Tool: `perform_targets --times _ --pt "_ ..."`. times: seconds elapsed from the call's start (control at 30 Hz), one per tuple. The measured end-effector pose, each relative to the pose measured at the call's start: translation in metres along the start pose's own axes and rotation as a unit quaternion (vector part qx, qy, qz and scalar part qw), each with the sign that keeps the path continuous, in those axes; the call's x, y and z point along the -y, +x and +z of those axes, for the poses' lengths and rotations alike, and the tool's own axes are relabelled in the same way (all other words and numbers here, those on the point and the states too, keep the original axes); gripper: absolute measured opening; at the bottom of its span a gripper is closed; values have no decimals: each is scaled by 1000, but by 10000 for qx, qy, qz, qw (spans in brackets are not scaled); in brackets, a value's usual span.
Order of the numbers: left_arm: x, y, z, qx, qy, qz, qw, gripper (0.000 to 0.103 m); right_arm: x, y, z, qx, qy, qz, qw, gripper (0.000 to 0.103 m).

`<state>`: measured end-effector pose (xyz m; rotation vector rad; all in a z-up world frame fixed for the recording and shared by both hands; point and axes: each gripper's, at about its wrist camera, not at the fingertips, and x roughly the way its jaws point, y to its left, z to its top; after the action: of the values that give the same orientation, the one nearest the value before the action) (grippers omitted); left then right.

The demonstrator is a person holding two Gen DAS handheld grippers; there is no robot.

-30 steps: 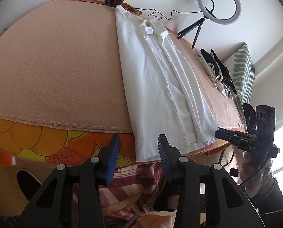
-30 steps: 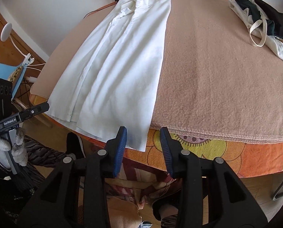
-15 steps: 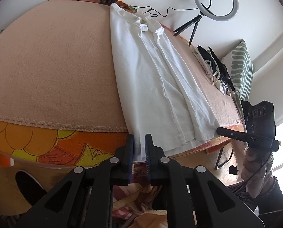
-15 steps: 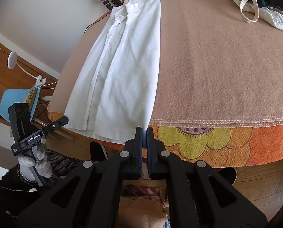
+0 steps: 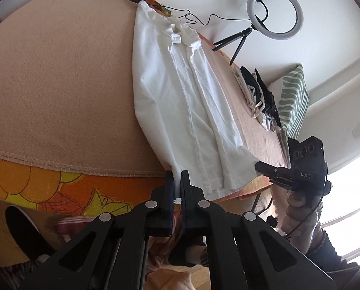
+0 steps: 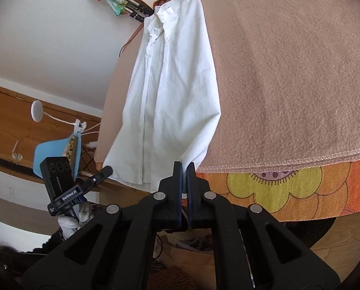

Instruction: Fold small clothes

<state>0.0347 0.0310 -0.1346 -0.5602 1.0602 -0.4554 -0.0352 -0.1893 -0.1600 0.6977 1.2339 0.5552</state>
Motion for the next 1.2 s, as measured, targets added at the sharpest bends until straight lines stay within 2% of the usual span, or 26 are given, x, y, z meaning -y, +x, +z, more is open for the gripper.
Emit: perform_targets --times 0.23,0.4,0.6,0.87,1.07,1.13,1.17,1.2 --pt "12 -6 43 311 12 -111 9995 3 -22 -12 41 347 -185 85 9992 4" --pt "13 0 74 518 91 55 9986 3 -31 -8 78 524 -304 12 9982 4" --pt "0 19 104 525 -39 279 9982 3 -31 11 116 623 -215 -165 9977 4" --pt "-20 44 124 426 -244 484 9976 3 -10 41 140 534 115 -573 9969 4" --pt "-22 54 130 344 -145 542 9978 3 -1 51 146 486 168 -708 9962 4" --pt "-20 53 133 358 -39 598 9976 6 -2 52 147 504 148 -786 9955 4" --pt "-18 51 134 353 -31 572 9977 13 -4 50 147 539 106 -812 9952 5" --pt "-17 47 135 380 -17 559 9977 21 -7 49 148 548 10 -867 9947 10"
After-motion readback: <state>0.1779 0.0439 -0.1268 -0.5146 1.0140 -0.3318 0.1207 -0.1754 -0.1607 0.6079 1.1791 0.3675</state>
